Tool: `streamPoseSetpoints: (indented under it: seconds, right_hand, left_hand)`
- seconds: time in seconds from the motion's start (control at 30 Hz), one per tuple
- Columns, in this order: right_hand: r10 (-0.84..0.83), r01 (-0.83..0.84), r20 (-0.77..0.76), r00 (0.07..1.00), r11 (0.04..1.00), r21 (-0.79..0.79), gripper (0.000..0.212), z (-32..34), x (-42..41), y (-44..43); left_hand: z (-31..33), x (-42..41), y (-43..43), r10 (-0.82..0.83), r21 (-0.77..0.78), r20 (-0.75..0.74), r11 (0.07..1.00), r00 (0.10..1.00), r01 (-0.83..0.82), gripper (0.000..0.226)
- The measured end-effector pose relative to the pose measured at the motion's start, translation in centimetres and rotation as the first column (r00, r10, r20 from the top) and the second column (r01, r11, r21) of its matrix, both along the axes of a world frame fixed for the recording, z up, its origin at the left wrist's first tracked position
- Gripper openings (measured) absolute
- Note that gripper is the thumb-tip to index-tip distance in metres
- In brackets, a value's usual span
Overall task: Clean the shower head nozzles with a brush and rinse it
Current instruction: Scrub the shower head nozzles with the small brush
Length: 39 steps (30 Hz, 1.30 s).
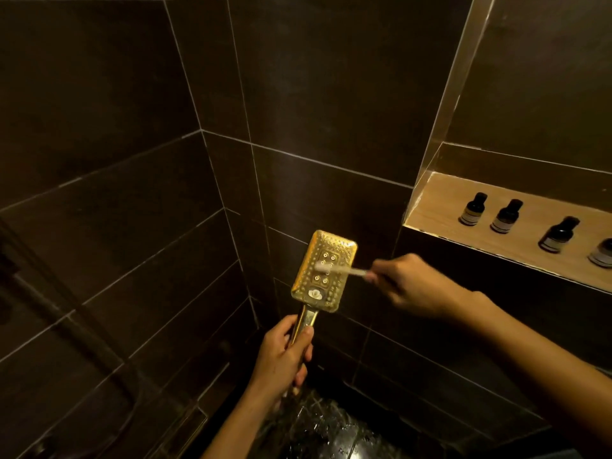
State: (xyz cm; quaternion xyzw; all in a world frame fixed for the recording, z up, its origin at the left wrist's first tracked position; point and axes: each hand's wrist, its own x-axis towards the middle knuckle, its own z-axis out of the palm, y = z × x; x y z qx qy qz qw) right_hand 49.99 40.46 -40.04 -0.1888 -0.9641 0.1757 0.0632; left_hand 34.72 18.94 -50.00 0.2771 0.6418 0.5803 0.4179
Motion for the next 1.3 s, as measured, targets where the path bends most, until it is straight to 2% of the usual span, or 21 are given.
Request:
streamPoseSetpoints:
  seconds: [0.07, 0.2, 0.3, 0.33, 0.4, 0.43, 0.53, 0.57, 0.67, 0.77, 0.8, 0.9, 0.93, 1.0, 1.07, 1.13, 1.17, 1.27, 1.3]
  right_hand:
    - [-0.116, 0.117, -0.096, 0.989, 0.993, 0.005, 0.019, 0.0, 0.1, 0.8]
    - [0.090, -0.090, 0.061, 0.994, 0.996, 0.003, 0.015, -0.4, 0.3, -0.5]
    - [-0.090, 0.091, -0.082, 0.993, 0.996, 0.004, 0.014, 0.1, 0.5, 0.4]
    - [-0.088, 0.089, -0.062, 0.994, 0.996, 0.002, 0.015, 0.4, 0.4, 0.3]
    - [0.040, -0.041, 0.046, 0.998, 0.999, 0.013, 0.017, 0.6, 0.1, -0.6]
    - [0.066, -0.067, 0.047, 0.997, 0.998, 0.022, 0.017, 0.5, 0.0, -0.8]
    - [-0.132, 0.135, -0.111, 0.985, 0.991, 0.023, 0.018, 1.2, 0.0, 0.3]
    - [-0.138, 0.139, -0.096, 0.986, 0.990, 0.010, 0.018, 1.4, -0.1, 0.4]
    - [0.044, -0.046, 0.087, 0.995, 0.999, 0.017, 0.020, 1.4, -0.3, -0.9]
    - [-0.093, 0.096, -0.061, 0.994, 0.994, 0.045, 0.020, 1.6, -0.2, 0.3]
    - [-0.109, 0.112, -0.063, 0.992, 0.993, 0.038, 0.020, 1.7, -0.2, 0.3]
    - [0.087, -0.093, 0.099, 0.991, 0.994, 0.055, 0.024, 1.8, -0.5, -1.2]
    - [0.082, -0.088, 0.089, 0.993, 0.994, 0.063, 0.030, 1.8, -0.5, -1.3]
    - [-0.043, 0.046, -0.048, 0.998, 0.996, 0.073, 0.036, 2.2, -0.2, -0.3]
    - [-0.045, 0.047, -0.031, 0.998, 0.998, 0.051, 0.030, 2.1, -0.2, 0.0]
    - [0.108, -0.110, 0.109, 0.988, 0.994, 0.018, 0.021, 1.8, -0.1, -1.2]
    - [0.136, -0.139, 0.122, 0.983, 0.990, 0.014, 0.017, 1.5, -0.1, -1.4]
    - [-0.055, 0.058, -0.056, 0.997, 0.997, 0.046, 0.016, 1.9, 0.1, 0.3]
    - [-0.074, 0.076, -0.041, 0.996, 0.997, 0.030, 0.019, 2.0, 0.1, 0.4]
  left_hand:
    - [-0.1, -0.1, -0.2, 0.013, -0.004, -0.002, 1.000, 1.000, -0.013, 0.011]
    - [0.0, -0.3, -0.6, 0.006, 0.009, -0.001, 1.000, 1.000, -0.006, 0.012]
    - [0.0, -0.4, -0.5, 0.016, 0.008, 0.013, 1.000, 1.000, -0.016, 0.012]
    - [0.1, -0.4, -0.5, 0.020, 0.011, 0.023, 1.000, 1.000, -0.020, 0.012]
    - [0.3, -0.6, -0.4, 0.018, 0.027, 0.035, 0.999, 0.999, -0.019, 0.012]
    - [0.4, -0.6, -0.4, 0.016, 0.033, 0.039, 0.999, 0.999, -0.017, 0.012]
    - [0.4, -0.8, -0.4, 0.018, 0.038, 0.057, 0.999, 0.998, -0.020, 0.011]
    - [0.4, -0.8, -0.5, 0.022, 0.040, 0.062, 0.999, 0.998, -0.024, 0.011]
    - [0.3, -1.0, -0.8, 0.009, 0.044, 0.069, 0.999, 0.998, -0.012, 0.010]
    - [0.1, -1.1, -1.2, -0.003, 0.037, 0.084, 0.999, 0.996, 0.000, 0.010]
    - [0.1, -1.1, -1.2, -0.006, 0.038, 0.091, 0.999, 0.996, 0.002, 0.009]
    - [0.2, -1.2, -1.3, -0.013, 0.052, 0.120, 0.999, 0.993, 0.006, 0.009]
    - [0.2, -1.3, -1.3, -0.017, 0.055, 0.131, 0.998, 0.991, 0.010, 0.009]
    - [0.2, -1.4, -1.4, -0.023, 0.057, 0.153, 0.998, 0.988, 0.014, 0.009]
    - [0.4, -1.4, -1.4, -0.028, 0.065, 0.185, 0.998, 0.982, 0.016, 0.009]
    - [0.4, -1.4, -1.4, -0.040, 0.078, 0.217, 0.997, 0.975, 0.024, 0.010]
    - [0.5, -1.3, -1.4, -0.044, 0.079, 0.227, 0.997, 0.973, 0.026, 0.010]
    - [0.4, -1.1, -1.3, -0.046, 0.066, 0.248, 0.997, 0.968, 0.031, 0.014]
    - [0.4, -1.0, -1.3, -0.041, 0.064, 0.256, 0.998, 0.966, 0.026, 0.016]
